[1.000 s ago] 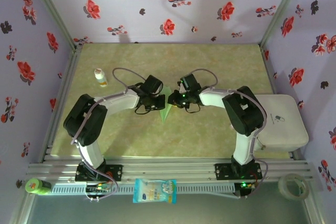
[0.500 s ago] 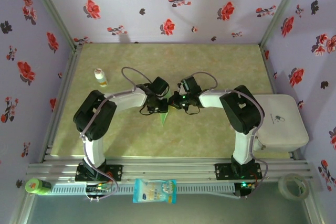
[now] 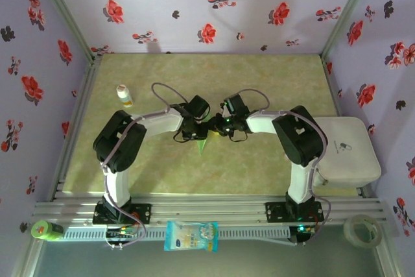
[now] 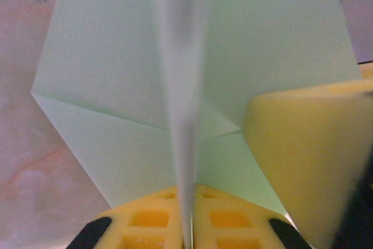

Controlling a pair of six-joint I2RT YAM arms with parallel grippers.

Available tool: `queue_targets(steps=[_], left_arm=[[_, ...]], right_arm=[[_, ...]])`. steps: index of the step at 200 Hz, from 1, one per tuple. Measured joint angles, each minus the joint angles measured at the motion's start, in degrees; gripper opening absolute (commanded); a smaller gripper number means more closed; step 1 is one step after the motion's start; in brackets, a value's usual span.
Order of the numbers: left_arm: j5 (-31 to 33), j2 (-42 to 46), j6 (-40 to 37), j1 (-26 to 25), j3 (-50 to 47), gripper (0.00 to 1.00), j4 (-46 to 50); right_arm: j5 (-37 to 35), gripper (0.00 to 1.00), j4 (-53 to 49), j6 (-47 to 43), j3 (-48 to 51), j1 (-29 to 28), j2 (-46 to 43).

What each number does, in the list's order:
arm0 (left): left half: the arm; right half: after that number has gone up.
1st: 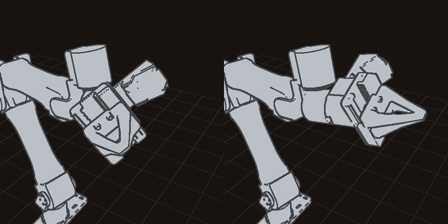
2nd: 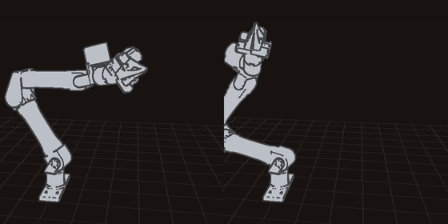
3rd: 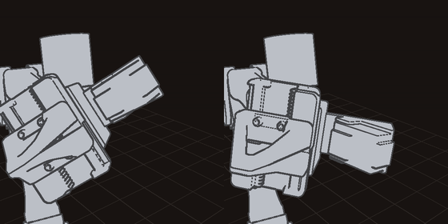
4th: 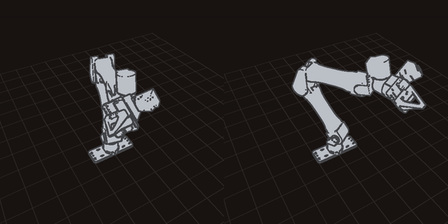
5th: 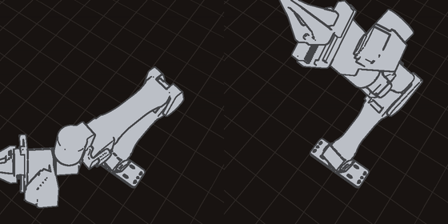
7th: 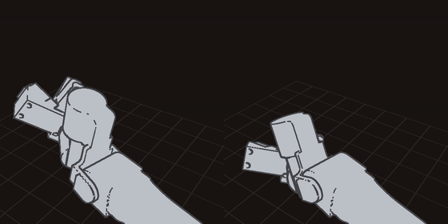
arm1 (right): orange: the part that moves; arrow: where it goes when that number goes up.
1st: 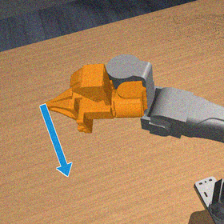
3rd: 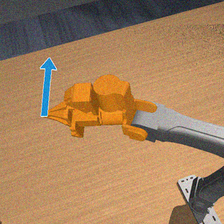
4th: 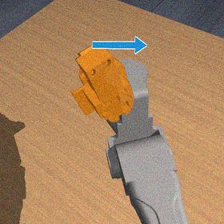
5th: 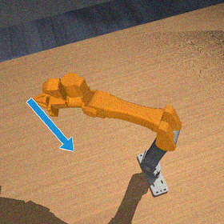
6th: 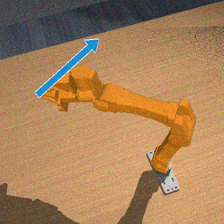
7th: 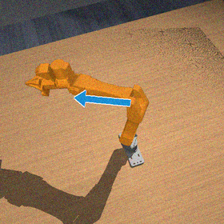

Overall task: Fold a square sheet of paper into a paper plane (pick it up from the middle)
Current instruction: Move a paper plane to the center of the table.

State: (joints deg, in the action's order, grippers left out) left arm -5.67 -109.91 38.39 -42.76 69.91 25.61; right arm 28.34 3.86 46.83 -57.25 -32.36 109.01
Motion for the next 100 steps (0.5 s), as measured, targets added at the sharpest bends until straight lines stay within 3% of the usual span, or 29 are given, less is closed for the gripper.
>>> queue_targets(steps=[10,54,100], left_arm=[[1.03,-0.37,0.0,-0.13,0.7,0.08,0.52],[6.47,-3.37,-0.04,-0.66,6.1,0.08,5.16],[9.7,-7.23,-0.22,-1.62,12.15,0.15,9.77]], right_arm=[[-1.18,0.37,-2.12,-1.03,0.02,0.59,-1.66],[-7.87,0.39,-8.02,-5.31,2.49,6.8,-13.88],[-13.38,0.4,-11.91,-7.91,7.45,10.97,-21.11]])
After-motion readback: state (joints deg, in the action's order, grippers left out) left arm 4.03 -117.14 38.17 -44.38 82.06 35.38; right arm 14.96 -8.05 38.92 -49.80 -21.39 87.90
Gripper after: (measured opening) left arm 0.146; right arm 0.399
